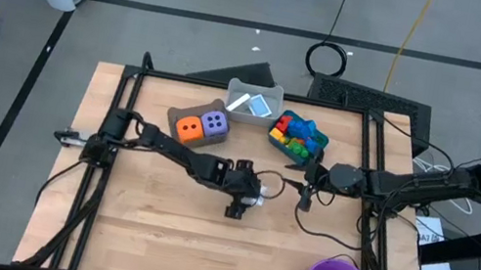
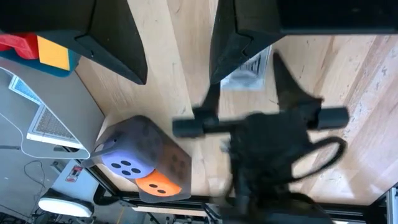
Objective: Pick & Place Toys
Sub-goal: Put the black deck of cards into the gray bin, then return to Home Position
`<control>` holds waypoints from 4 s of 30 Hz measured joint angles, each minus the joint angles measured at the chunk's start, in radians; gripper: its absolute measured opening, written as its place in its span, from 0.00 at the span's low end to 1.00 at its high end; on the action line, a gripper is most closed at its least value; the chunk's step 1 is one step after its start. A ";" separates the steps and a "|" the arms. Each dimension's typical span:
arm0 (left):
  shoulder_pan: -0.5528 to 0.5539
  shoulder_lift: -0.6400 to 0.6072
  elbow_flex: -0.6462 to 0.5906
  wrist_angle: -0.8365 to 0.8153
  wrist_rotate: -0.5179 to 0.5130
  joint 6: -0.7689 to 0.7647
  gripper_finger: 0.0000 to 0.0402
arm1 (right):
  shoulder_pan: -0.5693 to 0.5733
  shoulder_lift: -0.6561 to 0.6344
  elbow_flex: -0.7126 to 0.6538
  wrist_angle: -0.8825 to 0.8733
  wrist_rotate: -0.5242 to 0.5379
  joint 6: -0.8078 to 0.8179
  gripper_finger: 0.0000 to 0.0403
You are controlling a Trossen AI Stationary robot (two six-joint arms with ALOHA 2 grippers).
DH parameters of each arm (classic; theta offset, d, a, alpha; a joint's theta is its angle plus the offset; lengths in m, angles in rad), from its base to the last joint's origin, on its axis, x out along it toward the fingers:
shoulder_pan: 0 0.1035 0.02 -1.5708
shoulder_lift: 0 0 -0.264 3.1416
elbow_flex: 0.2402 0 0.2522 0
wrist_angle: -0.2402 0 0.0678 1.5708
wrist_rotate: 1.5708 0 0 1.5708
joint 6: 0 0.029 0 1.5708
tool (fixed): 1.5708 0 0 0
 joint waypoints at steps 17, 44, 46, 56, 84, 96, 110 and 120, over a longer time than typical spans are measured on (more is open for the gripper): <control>-0.024 -0.026 0.040 -0.105 -0.094 -0.077 0.84 | 0.000 0.000 0.000 -0.006 0.000 0.000 0.42; 0.054 -0.008 0.012 -0.141 0.002 -0.121 0.99 | 0.000 0.000 0.000 -0.006 0.000 0.019 0.42; 0.054 -0.008 0.002 -0.136 -0.017 -0.128 0.98 | 0.000 0.000 0.000 -0.006 0.000 0.019 0.42; 0.054 -0.011 -0.019 -0.094 -0.011 -0.131 0.77 | 0.000 0.000 0.000 -0.006 0.000 0.019 0.42; 0.261 -0.360 0.002 -0.084 -0.325 -0.053 0.77 | 0.000 -0.003 0.000 -0.007 0.001 0.019 0.42; 0.534 -0.203 0.002 0.129 -0.131 -0.110 0.78 | 0.000 -0.003 0.000 -0.004 0.001 0.019 0.42; 0.592 -0.115 0.002 0.154 0.019 -0.218 0.92 | 0.000 -0.003 0.000 -0.005 0.002 0.011 0.42; 0.562 -0.138 0.002 0.139 0.010 -0.159 0.93 | 0.000 -0.003 0.000 -0.006 0.003 0.011 0.42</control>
